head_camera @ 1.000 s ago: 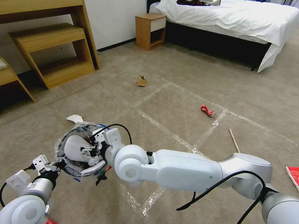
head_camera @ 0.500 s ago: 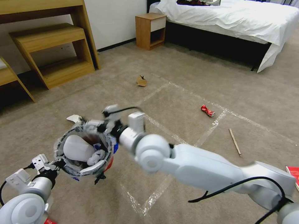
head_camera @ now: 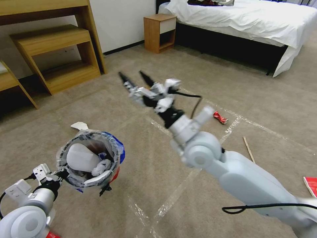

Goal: Pick up the trash bin and place the garbage on the floor into it.

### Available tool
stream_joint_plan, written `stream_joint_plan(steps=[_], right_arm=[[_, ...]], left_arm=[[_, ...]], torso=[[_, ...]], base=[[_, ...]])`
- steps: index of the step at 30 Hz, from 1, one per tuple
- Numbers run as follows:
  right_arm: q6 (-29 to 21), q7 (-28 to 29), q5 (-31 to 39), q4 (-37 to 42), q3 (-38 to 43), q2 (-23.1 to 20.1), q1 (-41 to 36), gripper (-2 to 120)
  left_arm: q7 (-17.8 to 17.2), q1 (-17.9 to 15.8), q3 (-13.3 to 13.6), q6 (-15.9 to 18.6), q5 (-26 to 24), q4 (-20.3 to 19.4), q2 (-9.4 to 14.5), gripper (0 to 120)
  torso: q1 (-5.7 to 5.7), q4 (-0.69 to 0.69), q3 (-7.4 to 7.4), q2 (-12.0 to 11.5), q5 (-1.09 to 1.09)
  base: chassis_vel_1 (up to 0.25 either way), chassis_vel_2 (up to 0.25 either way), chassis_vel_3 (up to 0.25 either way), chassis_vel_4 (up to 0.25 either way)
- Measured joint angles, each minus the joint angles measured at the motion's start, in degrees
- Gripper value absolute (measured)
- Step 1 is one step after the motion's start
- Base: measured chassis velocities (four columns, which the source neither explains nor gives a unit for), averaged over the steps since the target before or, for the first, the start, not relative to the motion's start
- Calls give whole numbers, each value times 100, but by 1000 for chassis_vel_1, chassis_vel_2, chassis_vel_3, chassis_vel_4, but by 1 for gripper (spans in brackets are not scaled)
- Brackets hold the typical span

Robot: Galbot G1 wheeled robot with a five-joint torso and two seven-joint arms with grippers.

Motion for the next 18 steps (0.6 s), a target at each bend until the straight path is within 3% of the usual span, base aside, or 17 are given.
stream_joint_plan(steps=[3, 8, 18], right_arm=[[146, -26, -210, 195, 873, -320, -507, 98], [183, 115, -573, 198, 1587, -415, -976, 98], [396, 411, -1533, 39, 3036, 49, -2172, 100]], left_arm=[[-3, 13, -47, 0, -4, -64, -1, 1], [-2, 58, -106, 0, -2, -132, -32, 1], [7, 243, -353, -87, 64, -393, -238, 1]], torso=[[0, -2, 0, 0, 0], [0, -1, 0, 0, 0], [0, 1, 0, 0, 0]], base=[[0, 0, 0, 0], [0, 0, 0, 0], [0, 0, 0, 0]])
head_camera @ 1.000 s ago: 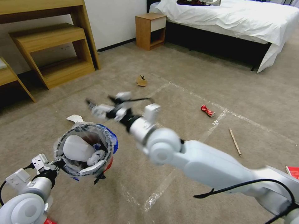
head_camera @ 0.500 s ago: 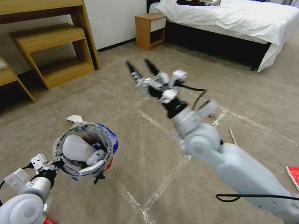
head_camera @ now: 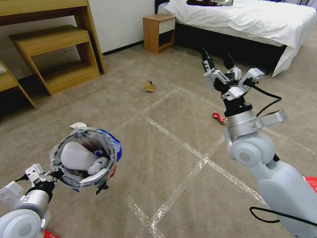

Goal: Pick up the trash bin and place the garbage on the floor into it.

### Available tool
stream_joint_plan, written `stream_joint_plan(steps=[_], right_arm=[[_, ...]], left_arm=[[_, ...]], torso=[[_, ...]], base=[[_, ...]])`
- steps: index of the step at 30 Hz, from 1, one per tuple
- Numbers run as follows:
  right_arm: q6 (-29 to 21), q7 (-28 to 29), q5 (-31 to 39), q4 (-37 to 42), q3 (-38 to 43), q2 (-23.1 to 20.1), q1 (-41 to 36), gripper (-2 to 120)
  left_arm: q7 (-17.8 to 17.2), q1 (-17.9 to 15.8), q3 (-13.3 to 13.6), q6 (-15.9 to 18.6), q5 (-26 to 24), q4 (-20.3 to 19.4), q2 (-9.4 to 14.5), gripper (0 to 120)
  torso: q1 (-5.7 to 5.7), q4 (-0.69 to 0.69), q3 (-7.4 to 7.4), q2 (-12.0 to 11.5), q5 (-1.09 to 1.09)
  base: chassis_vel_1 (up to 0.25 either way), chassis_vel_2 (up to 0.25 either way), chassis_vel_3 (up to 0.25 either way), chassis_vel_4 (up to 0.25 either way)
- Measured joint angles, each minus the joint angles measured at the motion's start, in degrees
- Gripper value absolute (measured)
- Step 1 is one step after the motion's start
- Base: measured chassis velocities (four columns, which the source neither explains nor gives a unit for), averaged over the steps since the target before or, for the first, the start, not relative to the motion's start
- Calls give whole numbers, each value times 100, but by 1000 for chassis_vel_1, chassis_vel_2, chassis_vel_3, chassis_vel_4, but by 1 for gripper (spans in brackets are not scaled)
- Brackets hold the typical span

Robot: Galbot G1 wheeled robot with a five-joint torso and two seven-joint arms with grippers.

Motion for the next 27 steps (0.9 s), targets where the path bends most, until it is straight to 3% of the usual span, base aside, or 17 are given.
stream_joint_plan(steps=[10, 13, 21, 27], right_arm=[[397, -98, -1137, -113, 1099, 255, -1338, 100], [607, -103, -1744, -183, 1330, 518, -1932, 100], [1046, -174, -2739, -381, 1360, 1178, -2584, 100], [1200, -185, -3226, -499, 1318, 1422, -2745, 100]], left_arm=[[-3, 16, 15, -34, 94, -9, -7, 1], [16, 20, 16, -73, 181, -9, -6, 1], [39, 55, 16, -98, 219, -41, -29, 1], [56, 90, 13, -115, 242, -75, -55, 1]], torso=[[0, -1, 0, 0, 0], [0, -3, 0, 0, 0], [0, -2, 0, 0, -1], [0, -1, 0, 0, -2]], base=[[0, 0, 0, 0], [0, 0, 0, 0], [0, 0, 0, 0], [0, 0, 0, 0]])
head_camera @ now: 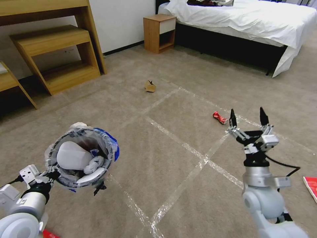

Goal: Pick up the trash bin and place the garbage on the floor into it.

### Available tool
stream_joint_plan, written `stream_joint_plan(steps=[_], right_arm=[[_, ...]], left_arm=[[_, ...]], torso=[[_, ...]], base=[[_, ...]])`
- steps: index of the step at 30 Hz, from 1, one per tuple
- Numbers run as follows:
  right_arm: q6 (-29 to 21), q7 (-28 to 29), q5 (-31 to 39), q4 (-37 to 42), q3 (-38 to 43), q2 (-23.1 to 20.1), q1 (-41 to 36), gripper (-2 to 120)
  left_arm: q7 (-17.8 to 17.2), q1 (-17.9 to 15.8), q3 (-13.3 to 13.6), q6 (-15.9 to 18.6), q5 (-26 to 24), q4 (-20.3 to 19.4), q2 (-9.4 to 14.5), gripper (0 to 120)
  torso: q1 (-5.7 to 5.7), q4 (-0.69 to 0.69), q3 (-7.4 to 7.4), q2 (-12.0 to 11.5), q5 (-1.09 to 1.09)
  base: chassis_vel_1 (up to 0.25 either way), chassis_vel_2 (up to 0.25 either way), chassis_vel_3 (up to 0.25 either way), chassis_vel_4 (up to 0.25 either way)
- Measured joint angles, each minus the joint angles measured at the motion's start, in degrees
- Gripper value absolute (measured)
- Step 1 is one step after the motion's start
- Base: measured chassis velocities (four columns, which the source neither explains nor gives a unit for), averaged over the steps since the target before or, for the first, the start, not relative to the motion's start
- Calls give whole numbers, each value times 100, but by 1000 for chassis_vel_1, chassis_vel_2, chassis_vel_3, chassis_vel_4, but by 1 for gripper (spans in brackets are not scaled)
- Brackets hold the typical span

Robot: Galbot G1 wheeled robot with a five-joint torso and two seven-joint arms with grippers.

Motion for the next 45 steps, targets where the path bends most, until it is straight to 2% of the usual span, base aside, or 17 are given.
stream_joint_plan(steps=[2, 9, 36, 45], right_arm=[[108, -10, -289, -129, -4, 77, -25, 100], [123, -1, -370, -218, -70, 131, -50, 100], [54, 71, -267, -354, -219, 133, 96, 100], [9, 82, -236, -356, -252, 93, 125, 100]], left_arm=[[4, 12, -11, -6, 16, -29, -17, 1], [9, 26, -5, -14, 64, -45, -75, 1], [13, -20, 19, -29, 62, 32, -35, 1], [-38, 30, -12, 46, -89, -76, 14, 1]], torso=[[0, -1, 0, 0, 1], [0, 0, 0, 0, 0], [0, 0, 1, 0, 1], [0, -1, 1, 0, 1]], base=[[0, 0, 0, 0], [0, 0, 0, 0], [-109, 108, 106, -105], [-106, 99, 104, -104]])
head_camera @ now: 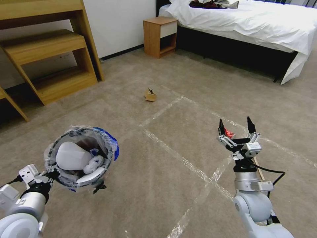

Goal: Pick up the trash bin and place the garbage on the floor into it.

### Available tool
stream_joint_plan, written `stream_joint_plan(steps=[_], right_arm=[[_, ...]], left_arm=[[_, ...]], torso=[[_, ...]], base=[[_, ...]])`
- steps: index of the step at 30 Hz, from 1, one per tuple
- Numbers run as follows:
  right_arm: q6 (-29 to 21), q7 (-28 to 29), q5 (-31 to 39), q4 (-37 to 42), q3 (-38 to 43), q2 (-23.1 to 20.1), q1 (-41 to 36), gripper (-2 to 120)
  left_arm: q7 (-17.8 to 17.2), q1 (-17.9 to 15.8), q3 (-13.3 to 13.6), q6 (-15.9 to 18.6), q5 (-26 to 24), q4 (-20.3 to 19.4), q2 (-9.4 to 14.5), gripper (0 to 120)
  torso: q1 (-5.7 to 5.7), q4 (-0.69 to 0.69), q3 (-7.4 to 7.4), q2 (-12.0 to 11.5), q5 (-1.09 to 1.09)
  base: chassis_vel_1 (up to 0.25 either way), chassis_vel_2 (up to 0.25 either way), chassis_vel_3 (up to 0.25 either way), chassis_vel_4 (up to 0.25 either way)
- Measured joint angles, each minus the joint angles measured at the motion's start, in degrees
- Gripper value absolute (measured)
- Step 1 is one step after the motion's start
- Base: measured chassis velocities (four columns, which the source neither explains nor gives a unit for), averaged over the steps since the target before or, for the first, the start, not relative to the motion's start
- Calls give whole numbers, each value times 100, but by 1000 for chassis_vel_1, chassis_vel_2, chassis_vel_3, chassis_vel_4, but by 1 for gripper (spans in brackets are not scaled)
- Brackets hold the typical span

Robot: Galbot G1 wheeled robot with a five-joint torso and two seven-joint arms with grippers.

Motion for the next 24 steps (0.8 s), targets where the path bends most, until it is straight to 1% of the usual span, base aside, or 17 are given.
stream_joint_plan(steps=[6, 9, 18, 24], right_arm=[[-51, 10, 61, 3, -23, -63, 42, 100], [-131, 32, 143, 8, -64, -100, 94, 100], [-185, 60, 156, -55, -143, -63, 190, 100], [-185, 65, 156, -101, -161, -49, 235, 100]], left_arm=[[-70, 67, -36, 163, -134, -86, 45, 1], [-193, 100, -80, 419, -408, -192, 92, 1], [-348, 115, -142, 679, -683, -288, 157, 1], [-424, 129, -173, 779, -782, -304, 183, 1]], torso=[[0, 1, 0, 0, 0], [0, 1, 0, 0, -1], [0, 0, 0, 0, -1], [0, 1, -1, 0, -1]], base=[[-96, 108, 98, -101], [-90, 82, 99, -89], [-86, 95, 98, -96], [-93, 116, 99, -108]])
